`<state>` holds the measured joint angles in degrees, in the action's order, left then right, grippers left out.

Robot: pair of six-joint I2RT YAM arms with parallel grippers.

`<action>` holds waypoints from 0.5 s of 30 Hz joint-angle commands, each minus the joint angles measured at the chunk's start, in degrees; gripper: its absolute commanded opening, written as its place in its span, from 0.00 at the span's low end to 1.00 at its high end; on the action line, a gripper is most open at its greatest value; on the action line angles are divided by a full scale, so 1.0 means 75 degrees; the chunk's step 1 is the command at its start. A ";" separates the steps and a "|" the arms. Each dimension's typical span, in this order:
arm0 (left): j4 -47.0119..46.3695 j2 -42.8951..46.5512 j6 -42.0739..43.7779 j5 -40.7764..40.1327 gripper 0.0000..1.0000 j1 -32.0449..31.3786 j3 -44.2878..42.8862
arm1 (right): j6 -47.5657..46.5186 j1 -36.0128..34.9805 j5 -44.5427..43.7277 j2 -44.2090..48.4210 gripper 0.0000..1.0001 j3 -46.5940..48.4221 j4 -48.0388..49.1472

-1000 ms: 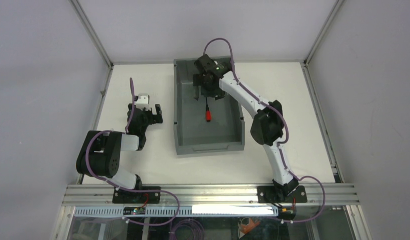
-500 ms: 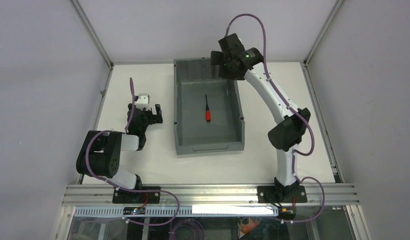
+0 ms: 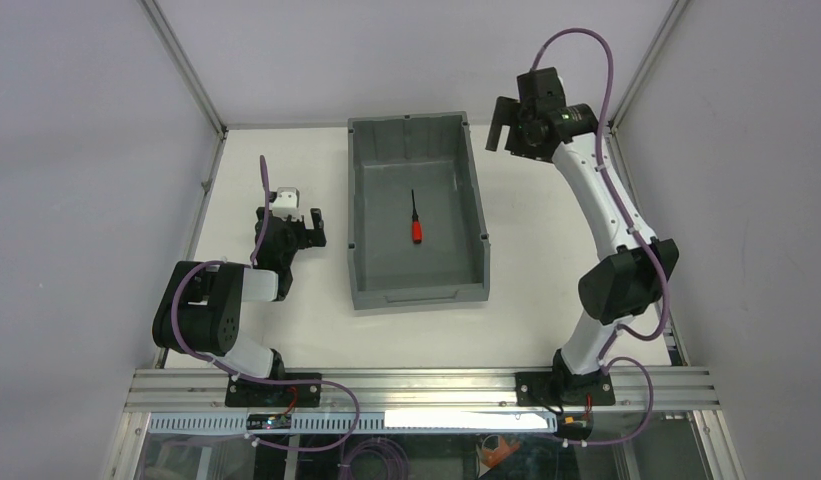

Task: Put the screwdriver in the bin
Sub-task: Reset both arms

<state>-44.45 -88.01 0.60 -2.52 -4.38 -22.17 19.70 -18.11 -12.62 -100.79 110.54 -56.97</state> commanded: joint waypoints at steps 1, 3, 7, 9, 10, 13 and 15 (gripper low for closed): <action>-0.0216 0.0238 -0.0064 0.0114 0.99 0.0075 0.0027 | -0.0271 0.0422 -0.0115 0.0602 0.99 -0.0639 0.0727; -0.0215 0.0238 -0.0057 0.0114 0.99 0.0080 0.0027 | -0.0279 0.0638 -0.0082 0.0721 0.99 -0.1062 0.0905; -0.0219 0.0239 -0.0064 0.0120 0.99 0.0080 0.0027 | -0.0297 0.1039 0.0012 0.0909 0.99 -0.1767 0.1329; -0.0215 0.0245 -0.0065 0.0114 0.99 0.0080 0.0027 | -0.0342 0.1187 0.0007 0.1053 0.99 -0.2198 0.1637; -0.0216 0.0239 -0.0059 0.0114 0.99 0.0077 0.0027 | -0.0351 0.1255 0.0007 0.1107 0.99 -0.2410 0.1795; -0.0211 0.0244 -0.0057 0.0114 0.99 0.0080 0.0027 | -0.0365 0.1456 0.0038 0.1285 0.99 -0.3092 0.2328; -0.0214 0.0238 -0.0060 0.0117 0.99 0.0080 0.0027 | -0.0287 0.1584 0.0057 0.1351 0.99 -0.3498 0.2636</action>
<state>-44.45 -88.01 0.60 -2.55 -4.38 -22.17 17.80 -7.70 -12.60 -94.72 88.33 -45.39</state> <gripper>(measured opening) 0.992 0.992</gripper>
